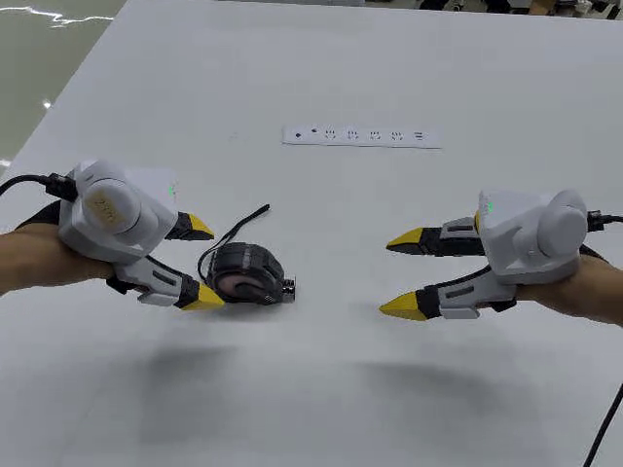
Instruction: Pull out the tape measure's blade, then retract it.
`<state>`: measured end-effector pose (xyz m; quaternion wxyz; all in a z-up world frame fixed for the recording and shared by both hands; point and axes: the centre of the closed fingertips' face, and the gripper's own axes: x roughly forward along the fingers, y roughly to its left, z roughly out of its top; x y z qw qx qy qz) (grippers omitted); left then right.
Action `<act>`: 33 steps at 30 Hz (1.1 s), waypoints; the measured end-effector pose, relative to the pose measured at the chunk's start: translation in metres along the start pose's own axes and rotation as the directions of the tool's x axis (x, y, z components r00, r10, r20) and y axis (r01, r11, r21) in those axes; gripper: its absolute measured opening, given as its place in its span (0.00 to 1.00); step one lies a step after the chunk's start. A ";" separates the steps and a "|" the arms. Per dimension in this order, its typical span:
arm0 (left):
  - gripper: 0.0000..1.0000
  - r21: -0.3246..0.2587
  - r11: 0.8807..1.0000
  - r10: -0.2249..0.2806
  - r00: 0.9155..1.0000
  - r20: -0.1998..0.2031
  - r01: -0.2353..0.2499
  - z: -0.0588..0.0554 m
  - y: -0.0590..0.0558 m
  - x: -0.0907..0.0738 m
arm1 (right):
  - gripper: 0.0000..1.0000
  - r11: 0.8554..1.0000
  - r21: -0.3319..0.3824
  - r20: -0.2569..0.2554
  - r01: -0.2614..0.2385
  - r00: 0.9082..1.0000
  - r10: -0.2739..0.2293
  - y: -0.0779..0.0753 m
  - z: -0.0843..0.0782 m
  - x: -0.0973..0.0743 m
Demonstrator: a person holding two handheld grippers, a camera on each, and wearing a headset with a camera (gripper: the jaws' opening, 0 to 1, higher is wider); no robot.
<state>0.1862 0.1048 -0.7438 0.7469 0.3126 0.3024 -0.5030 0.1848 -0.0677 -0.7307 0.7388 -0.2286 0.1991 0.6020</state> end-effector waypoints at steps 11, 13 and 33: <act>0.47 0.006 1.000 -0.010 1.000 -0.028 0.010 -0.007 0.005 0.010 | 0.50 1.000 0.003 -0.005 -0.026 1.000 0.026 -0.002 -0.002 0.019; 0.47 0.014 1.000 -0.017 0.999 -0.043 0.018 -0.010 0.005 0.012 | 0.50 0.999 0.002 -0.011 -0.035 0.999 0.035 -0.004 -0.005 0.025; 0.44 0.038 0.998 -0.054 0.996 -0.075 0.057 -0.016 0.008 0.027 | 0.48 0.993 -0.044 -0.033 -0.109 0.994 0.107 0.007 0.006 0.069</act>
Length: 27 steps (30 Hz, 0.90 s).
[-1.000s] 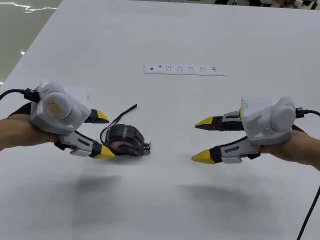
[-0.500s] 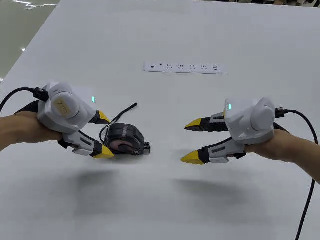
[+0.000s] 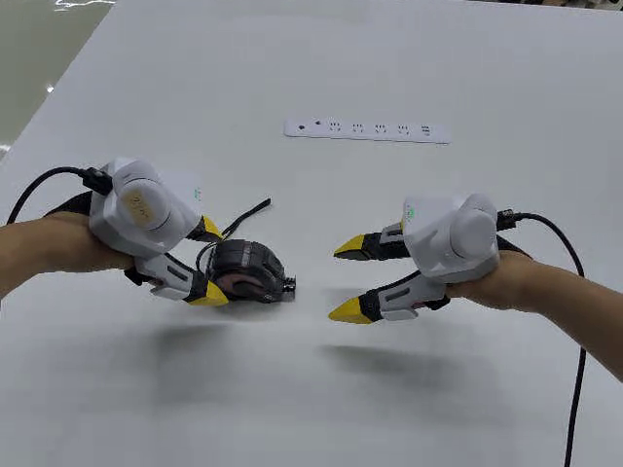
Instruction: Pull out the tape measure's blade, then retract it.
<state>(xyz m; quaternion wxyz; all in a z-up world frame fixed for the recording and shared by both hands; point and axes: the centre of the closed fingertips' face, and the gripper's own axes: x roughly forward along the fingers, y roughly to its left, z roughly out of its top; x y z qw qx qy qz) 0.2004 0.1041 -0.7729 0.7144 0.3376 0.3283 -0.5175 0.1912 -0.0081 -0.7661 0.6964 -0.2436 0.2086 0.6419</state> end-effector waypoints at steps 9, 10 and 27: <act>0.42 0.024 1.000 -0.017 1.000 0.002 0.017 0.002 0.001 0.005 | 0.47 1.000 0.001 -0.012 -0.020 1.000 0.020 -0.004 -0.002 0.013; 0.42 0.025 1.000 -0.016 1.000 0.003 0.016 0.003 0.001 0.005 | 0.47 1.000 0.001 -0.014 -0.020 1.000 0.020 -0.004 -0.003 0.014; 0.37 0.051 0.998 -0.034 0.999 -0.002 0.035 0.008 0.001 0.011 | 0.41 0.999 0.000 -0.031 -0.047 0.998 0.047 -0.008 -0.002 0.038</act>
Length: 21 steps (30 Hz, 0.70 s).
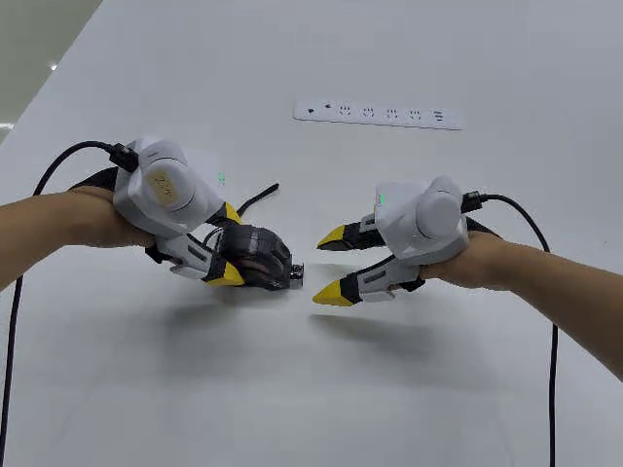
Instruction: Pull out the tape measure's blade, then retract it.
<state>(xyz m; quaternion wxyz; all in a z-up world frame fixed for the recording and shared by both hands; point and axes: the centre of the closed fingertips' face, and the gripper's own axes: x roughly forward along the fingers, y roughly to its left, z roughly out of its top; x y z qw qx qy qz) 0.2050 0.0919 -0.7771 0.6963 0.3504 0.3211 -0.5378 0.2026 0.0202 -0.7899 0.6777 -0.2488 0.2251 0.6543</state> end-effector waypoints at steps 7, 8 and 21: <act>0.35 0.013 1.000 -0.013 1.000 -0.015 0.013 -0.001 -0.002 0.003 | 0.38 1.000 -0.002 -0.004 -0.019 1.000 0.019 0.003 0.002 0.012; 0.35 0.016 1.000 -0.013 1.000 -0.018 0.014 -0.002 -0.002 0.004 | 0.37 1.000 -0.003 -0.005 -0.021 1.000 0.021 0.003 0.003 0.012; 0.31 0.038 0.999 -0.032 0.999 -0.027 0.033 -0.003 -0.003 0.009 | 0.27 1.000 0.006 -0.017 -0.023 1.000 0.023 0.001 0.002 0.026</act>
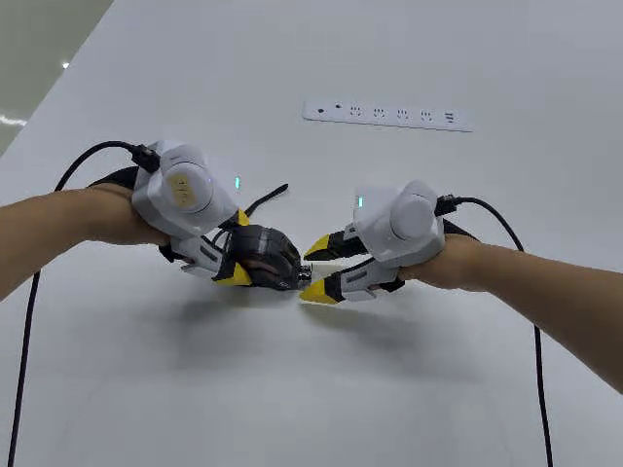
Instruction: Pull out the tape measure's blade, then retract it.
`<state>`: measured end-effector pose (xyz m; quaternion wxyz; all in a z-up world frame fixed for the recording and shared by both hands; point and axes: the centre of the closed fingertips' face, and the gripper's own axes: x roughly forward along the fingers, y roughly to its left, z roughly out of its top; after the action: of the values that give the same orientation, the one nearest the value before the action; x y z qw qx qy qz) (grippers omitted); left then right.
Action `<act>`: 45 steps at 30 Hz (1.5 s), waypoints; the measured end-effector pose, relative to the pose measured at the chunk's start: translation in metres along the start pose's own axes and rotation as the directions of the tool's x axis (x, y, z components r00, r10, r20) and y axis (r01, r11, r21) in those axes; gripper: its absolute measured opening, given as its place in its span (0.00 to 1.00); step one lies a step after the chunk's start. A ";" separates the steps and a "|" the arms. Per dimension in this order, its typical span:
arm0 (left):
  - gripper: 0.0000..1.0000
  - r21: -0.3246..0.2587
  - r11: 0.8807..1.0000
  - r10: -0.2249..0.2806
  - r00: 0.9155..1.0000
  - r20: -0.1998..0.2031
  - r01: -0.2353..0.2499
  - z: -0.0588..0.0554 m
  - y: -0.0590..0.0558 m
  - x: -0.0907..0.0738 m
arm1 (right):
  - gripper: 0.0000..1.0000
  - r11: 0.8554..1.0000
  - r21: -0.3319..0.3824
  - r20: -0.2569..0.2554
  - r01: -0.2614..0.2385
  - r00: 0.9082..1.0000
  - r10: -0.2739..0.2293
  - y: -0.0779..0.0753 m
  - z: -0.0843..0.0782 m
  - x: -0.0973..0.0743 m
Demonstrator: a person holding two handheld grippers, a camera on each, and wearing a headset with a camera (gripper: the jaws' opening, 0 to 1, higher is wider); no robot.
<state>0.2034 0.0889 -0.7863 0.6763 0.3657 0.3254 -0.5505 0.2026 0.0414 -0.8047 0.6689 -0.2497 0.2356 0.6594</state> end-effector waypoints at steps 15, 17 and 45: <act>0.29 0.000 1.000 -0.009 1.000 -0.003 0.009 -0.004 0.001 0.003 | 0.16 1.000 -0.013 -0.019 0.003 1.000 -0.003 -0.001 -0.003 0.004; 0.29 -0.005 1.000 -0.007 1.000 -0.005 0.007 -0.004 0.001 0.003 | 0.15 1.000 -0.024 -0.017 0.005 1.000 -0.005 -0.001 -0.004 0.005; 0.28 -0.033 0.999 0.002 1.000 -0.010 -0.002 -0.005 0.000 0.000 | 0.12 0.999 -0.039 -0.059 -0.017 0.998 0.015 -0.001 -0.003 0.004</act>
<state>0.2028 0.0933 -0.7894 0.6812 0.3574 0.3376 -0.5425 0.2035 0.0426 -0.8096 0.6512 -0.2802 0.2443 0.6616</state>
